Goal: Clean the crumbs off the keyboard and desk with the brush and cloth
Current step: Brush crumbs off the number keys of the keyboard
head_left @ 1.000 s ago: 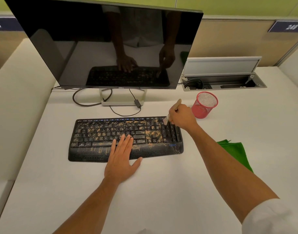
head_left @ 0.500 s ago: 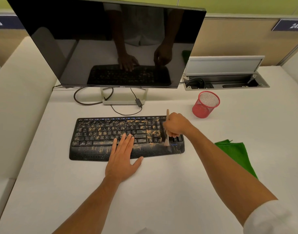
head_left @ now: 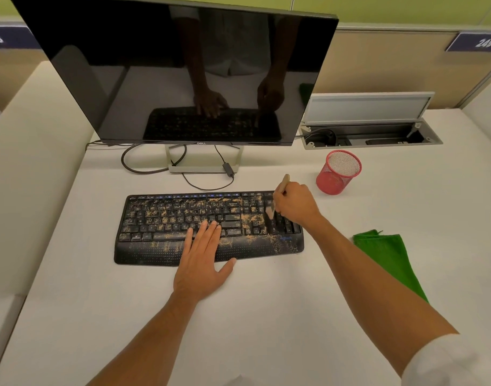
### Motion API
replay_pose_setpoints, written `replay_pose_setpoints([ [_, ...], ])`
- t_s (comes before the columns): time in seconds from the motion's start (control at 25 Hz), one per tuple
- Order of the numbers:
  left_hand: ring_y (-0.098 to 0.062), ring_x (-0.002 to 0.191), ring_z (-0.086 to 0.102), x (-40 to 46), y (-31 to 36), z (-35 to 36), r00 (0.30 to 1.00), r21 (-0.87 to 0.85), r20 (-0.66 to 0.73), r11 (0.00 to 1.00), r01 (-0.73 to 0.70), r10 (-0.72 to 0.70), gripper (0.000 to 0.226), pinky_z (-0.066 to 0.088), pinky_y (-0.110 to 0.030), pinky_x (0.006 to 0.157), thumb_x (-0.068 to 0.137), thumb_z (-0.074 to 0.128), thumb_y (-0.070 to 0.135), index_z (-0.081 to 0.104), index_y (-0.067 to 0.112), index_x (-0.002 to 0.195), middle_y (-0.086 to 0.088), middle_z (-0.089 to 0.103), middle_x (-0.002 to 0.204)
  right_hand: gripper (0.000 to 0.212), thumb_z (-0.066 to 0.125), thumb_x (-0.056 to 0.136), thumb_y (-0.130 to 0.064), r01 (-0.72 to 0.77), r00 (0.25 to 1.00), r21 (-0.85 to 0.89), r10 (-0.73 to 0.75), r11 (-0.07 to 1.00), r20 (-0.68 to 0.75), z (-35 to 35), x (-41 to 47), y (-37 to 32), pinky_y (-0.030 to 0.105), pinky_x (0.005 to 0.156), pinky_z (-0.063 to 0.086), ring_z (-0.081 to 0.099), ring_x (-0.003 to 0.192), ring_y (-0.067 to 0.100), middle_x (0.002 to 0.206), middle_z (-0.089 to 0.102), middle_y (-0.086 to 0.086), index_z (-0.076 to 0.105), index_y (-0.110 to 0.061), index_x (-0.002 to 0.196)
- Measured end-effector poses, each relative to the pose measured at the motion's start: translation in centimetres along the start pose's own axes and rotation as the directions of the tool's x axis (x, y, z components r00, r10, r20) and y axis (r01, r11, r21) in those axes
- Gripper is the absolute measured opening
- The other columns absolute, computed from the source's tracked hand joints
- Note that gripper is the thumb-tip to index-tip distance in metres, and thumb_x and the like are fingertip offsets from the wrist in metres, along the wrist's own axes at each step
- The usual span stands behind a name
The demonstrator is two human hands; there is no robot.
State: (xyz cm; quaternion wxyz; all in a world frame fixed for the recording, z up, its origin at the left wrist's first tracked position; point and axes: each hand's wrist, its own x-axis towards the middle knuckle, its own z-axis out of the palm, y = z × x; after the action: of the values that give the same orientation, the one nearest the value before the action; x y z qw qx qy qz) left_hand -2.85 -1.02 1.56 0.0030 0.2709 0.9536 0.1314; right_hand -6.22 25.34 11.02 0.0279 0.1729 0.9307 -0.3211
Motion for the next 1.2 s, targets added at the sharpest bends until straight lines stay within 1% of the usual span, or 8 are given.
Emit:
replay_pose_setpoints([
  [0.24,-0.014,0.152,-0.001,0.0,0.0,0.0,1.0,0.001,0.003,1.0,-0.001,0.001,0.082,-0.002,-0.044,0.123,0.094,0.033,0.066,0.022,0.013,0.156,0.0,0.015,0.164,0.046,0.043,0.095,-0.019,0.041,0.954,-0.098,-0.01,0.994,0.301,-0.9,-1.3,0.1,0.035,0.06,0.058,0.062,0.046,0.024,0.053,0.066,0.01,0.068,0.005,0.064],
  [0.4,-0.014,0.152,-0.002,-0.1,0.0,-0.1,1.0,0.003,0.002,1.0,-0.001,0.001,0.083,-0.002,-0.044,0.123,0.094,0.032,0.066,0.022,0.013,0.156,0.001,0.015,0.164,0.048,0.038,0.1,-0.024,-0.019,1.0,0.022,0.019,1.0,-0.002,-1.6,-0.4,0.2,0.039,0.066,0.06,0.068,0.059,0.024,0.065,0.07,0.008,0.068,-0.003,0.07],
  [0.48,-0.014,0.152,-0.001,0.0,0.1,-0.1,1.0,0.001,-0.002,1.0,-0.001,0.001,0.082,-0.003,-0.044,0.123,0.094,0.032,0.066,0.022,0.013,0.156,0.001,0.016,0.164,0.051,0.033,0.105,-0.026,-0.012,0.996,-0.018,0.01,1.0,-0.091,-1.5,-0.2,0.1,0.03,0.063,0.054,0.064,0.059,0.016,0.065,0.068,0.002,0.068,-0.008,0.071],
  [0.68,-0.013,0.152,-0.002,0.0,0.0,0.0,1.0,0.001,-0.001,1.0,0.0,0.0,0.082,-0.003,-0.043,0.123,0.094,0.034,0.065,0.022,0.013,0.156,0.001,0.015,0.164,0.035,0.041,0.106,-0.032,0.136,0.988,-0.045,-0.132,0.99,0.08,-0.2,-2.4,0.3,0.027,0.059,0.04,0.057,0.063,0.01,0.064,0.057,-0.016,0.064,-0.015,0.086],
  [0.84,-0.013,0.152,-0.002,0.0,0.0,0.0,1.0,-0.006,-0.002,1.0,-0.004,0.004,0.082,-0.004,-0.042,0.123,0.094,0.037,0.064,0.022,0.013,0.156,0.001,0.015,0.164,0.034,0.051,0.103,-0.032,0.237,0.95,-0.029,-0.225,0.971,0.217,0.1,-3.9,1.3,0.037,0.069,0.051,0.063,0.068,0.023,0.069,0.066,0.003,0.066,-0.007,0.084],
  [0.96,-0.014,0.152,0.0,0.0,0.0,0.0,1.0,-0.009,-0.002,1.0,-0.004,0.004,0.082,-0.005,-0.042,0.123,0.094,0.037,0.064,0.022,0.013,0.156,0.001,0.016,0.164,0.031,0.052,0.101,-0.026,0.134,0.986,0.131,-0.146,0.982,0.083,-0.8,-3.4,1.6,0.042,0.07,0.057,0.068,0.068,0.023,0.072,0.071,0.006,0.068,-0.007,0.082],
  [1.08,-0.014,0.152,0.0,0.0,0.0,-0.1,1.0,-0.009,-0.004,1.0,-0.002,0.001,0.082,-0.004,-0.042,0.123,0.094,0.037,0.064,0.023,0.013,0.156,0.001,0.017,0.164,0.027,0.049,0.097,-0.016,0.078,0.993,0.161,-0.062,0.984,-0.103,-1.2,-2.7,1.7,0.026,0.059,0.051,0.066,0.064,0.014,0.066,0.067,-0.011,0.067,-0.013,0.077],
  [1.2,-0.014,0.152,0.0,0.0,0.0,-0.1,1.0,-0.013,-0.004,1.0,-0.002,0.001,0.082,-0.004,-0.043,0.123,0.094,0.036,0.065,0.022,0.013,0.156,0.001,0.016,0.164,0.022,0.049,0.096,-0.016,0.053,0.992,0.124,-0.038,0.991,-0.122,-0.7,-2.1,1.5,0.02,0.053,0.04,0.061,0.062,0.007,0.067,0.063,-0.014,0.065,-0.014,0.08],
])
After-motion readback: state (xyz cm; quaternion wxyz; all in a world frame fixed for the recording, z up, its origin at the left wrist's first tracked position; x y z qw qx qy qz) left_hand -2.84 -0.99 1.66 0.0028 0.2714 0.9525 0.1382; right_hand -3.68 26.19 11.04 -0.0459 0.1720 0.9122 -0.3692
